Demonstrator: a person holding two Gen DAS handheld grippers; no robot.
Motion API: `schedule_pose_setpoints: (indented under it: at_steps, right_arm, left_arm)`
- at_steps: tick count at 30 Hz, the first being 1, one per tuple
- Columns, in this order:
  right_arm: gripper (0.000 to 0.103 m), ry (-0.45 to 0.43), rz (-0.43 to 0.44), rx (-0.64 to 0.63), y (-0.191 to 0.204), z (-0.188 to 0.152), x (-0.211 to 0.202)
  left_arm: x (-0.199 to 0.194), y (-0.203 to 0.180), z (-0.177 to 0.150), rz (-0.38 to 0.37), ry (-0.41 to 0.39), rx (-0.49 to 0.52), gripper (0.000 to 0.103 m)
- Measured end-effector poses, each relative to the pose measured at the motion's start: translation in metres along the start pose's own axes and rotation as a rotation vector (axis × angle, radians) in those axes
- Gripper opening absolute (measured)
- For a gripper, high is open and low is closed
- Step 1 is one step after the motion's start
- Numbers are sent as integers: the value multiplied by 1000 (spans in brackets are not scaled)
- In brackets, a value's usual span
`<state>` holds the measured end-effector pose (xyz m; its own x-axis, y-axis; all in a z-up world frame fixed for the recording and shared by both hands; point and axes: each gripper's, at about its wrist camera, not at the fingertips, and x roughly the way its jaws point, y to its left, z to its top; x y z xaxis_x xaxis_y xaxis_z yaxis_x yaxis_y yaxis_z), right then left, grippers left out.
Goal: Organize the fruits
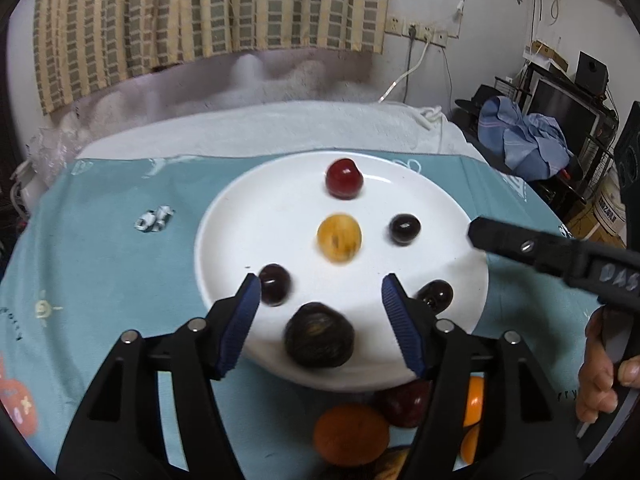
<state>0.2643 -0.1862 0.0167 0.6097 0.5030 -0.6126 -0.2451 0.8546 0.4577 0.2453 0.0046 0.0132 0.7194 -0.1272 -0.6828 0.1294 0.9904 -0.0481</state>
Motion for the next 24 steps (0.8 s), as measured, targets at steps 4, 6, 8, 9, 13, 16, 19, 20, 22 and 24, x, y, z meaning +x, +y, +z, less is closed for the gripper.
schedule_pose_setpoints:
  at_steps: [4,6,8,9,13,16,19,20,22,24]
  right_arm:
    - [60,0,14,-65,19,-7,-14]
    - [60,4,30,-84,29,-13,-22]
    - [62,11,40,-111,38,-20,-29]
    - [63,11,42,-126,42,-24,-33]
    - [64,8,23,-162,48,-43,-50]
    - [64,-1,7,-142,37,-61,-63]
    - [64,19,-21,-114,21,-75,-67]
    - [64,18,-26,-100,17,-77,-68]
    - [64,17,-37,-76,11,-77,-67]
    - [64,20,-29,-57,7,-75,-67]
  left_arm:
    - [-18,7,-11,25,-11,-9,70]
    - [-28,13,-20,41,-12,-28,71]
    - [-34,18,-30,49,-4,-48,71]
    - [-40,21,-40,50,1,-58,71]
    - [-56,24,-69,56,16,-65,72]
    - [-65,17,-79,60,2,-43,75]
    - [-66,4,-82,56,-11,3,78]
    - [-65,-1,-82,56,-13,21,78]
    - [-60,-9,-84,54,-2,51,79]
    - [-55,-13,-85,66,8,72,79]
